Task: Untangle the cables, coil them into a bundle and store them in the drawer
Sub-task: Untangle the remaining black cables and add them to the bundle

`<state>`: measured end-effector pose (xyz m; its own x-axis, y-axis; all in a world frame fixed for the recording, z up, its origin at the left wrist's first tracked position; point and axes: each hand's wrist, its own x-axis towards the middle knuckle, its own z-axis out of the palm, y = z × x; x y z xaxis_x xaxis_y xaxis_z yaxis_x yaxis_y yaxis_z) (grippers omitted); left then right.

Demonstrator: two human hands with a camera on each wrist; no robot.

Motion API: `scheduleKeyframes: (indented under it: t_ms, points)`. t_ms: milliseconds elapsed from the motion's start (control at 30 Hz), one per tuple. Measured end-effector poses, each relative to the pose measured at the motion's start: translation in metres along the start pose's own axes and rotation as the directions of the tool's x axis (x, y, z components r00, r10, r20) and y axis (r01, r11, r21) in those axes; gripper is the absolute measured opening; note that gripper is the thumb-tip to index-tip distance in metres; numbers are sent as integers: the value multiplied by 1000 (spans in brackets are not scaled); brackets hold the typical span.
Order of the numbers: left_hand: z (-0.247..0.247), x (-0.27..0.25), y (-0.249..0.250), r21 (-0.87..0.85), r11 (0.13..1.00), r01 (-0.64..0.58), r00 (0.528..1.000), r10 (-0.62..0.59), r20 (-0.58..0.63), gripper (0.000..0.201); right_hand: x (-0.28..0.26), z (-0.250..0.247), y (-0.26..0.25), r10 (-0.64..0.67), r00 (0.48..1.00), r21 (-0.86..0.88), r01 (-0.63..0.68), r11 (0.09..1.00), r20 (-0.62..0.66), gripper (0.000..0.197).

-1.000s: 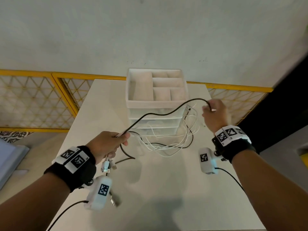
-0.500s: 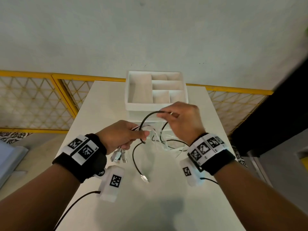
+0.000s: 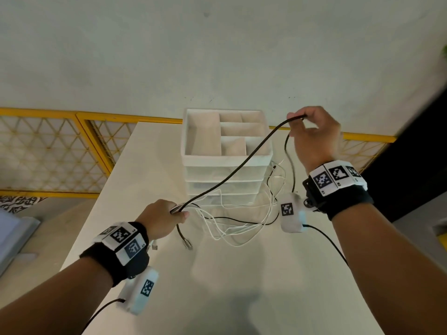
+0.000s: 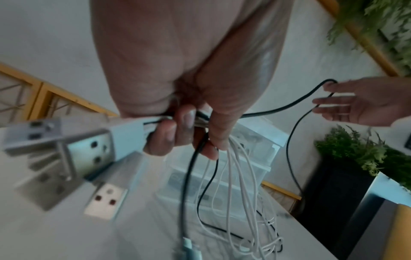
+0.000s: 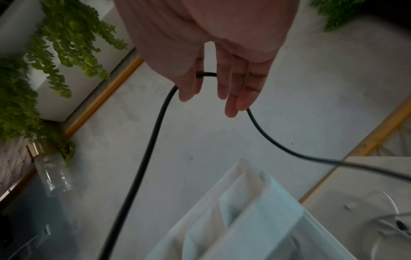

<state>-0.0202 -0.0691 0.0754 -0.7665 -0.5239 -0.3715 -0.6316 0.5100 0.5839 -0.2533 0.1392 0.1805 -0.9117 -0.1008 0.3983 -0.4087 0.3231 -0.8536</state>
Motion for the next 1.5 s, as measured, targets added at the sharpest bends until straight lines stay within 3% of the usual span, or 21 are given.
scheduleKeyframes:
  t_ms: [167,300,367,400,433,467,500,533,600,633,700,767,800,867,967,1067,1167,1300,1367,1433,1500]
  points:
    - [3,-2,-9,-44,999,24,1000,-23,17,41,14,-11,-13,-54,998,57,52,997,29,7]
    - [-3,-9,0,-120,993,3,1000,-1,17,47,15,-10,35,120,985,-80,-110,991,123,11]
    - [-8,-10,5,-181,983,-14,999,20,28,48,2,-6,73,251,909,-342,-131,930,333,9]
    - [-10,-10,8,-217,976,-28,999,37,37,46,-11,-4,86,340,826,-490,-91,867,450,18]
    - [-13,-11,12,-270,962,-44,997,59,49,44,-27,-4,97,448,737,-629,-41,777,506,34]
    - [-15,-11,15,-329,942,-59,995,83,59,41,-41,-4,102,516,681,-708,4,706,519,50]
    - [-16,-12,19,-377,924,-70,992,103,68,37,-53,-3,99,537,660,-730,25,683,525,60]
    - [-18,-12,24,-397,914,-81,989,122,79,33,-60,-2,90,503,672,-707,44,706,544,62]
    - [-18,-14,34,-395,912,-112,978,171,117,25,-69,1,62,332,706,-536,80,840,626,58]
    - [-16,-14,40,-402,907,-125,970,196,141,22,-74,2,44,230,692,-403,97,910,685,59]
    - [-14,-17,53,-448,882,-148,945,259,198,20,-89,9,6,41,605,-149,130,980,795,73]
    - [-12,-19,65,-497,848,-184,912,335,235,23,-106,21,-11,-75,512,-29,193,981,856,84]
    - [-12,-21,69,-518,830,-205,901,367,231,27,-113,27,-11,-114,517,3,209,978,848,83]
    - [-12,-23,72,-576,786,-226,902,392,180,33,-118,34,-7,-127,612,21,178,984,780,62]
    - [-9,-26,60,-630,741,-234,912,392,122,26,-114,32,-5,-40,731,49,9,999,681,23]
    - [3,-28,41,-675,713,-188,906,391,161,22,-110,27,-5,21,762,112,-122,986,647,19]
    - [10,-32,38,-709,683,-178,922,368,122,24,-108,24,-4,23,725,29,-59,998,689,23]
    - [6,-34,43,-411,834,-368,886,449,116,25,-111,21,-10,73,538,-66,-33,997,840,27]
    - [1,-33,46,-373,840,-394,870,472,145,22,-117,26,-12,14,552,-58,63,996,834,24]
    - [-4,-34,47,-597,751,-283,878,453,154,22,-119,30,-10,-56,630,26,57,998,774,20]
    - [-8,-33,47,-884,467,-13,900,391,193,48,-118,30,-5,-66,706,125,-31,992,705,18]
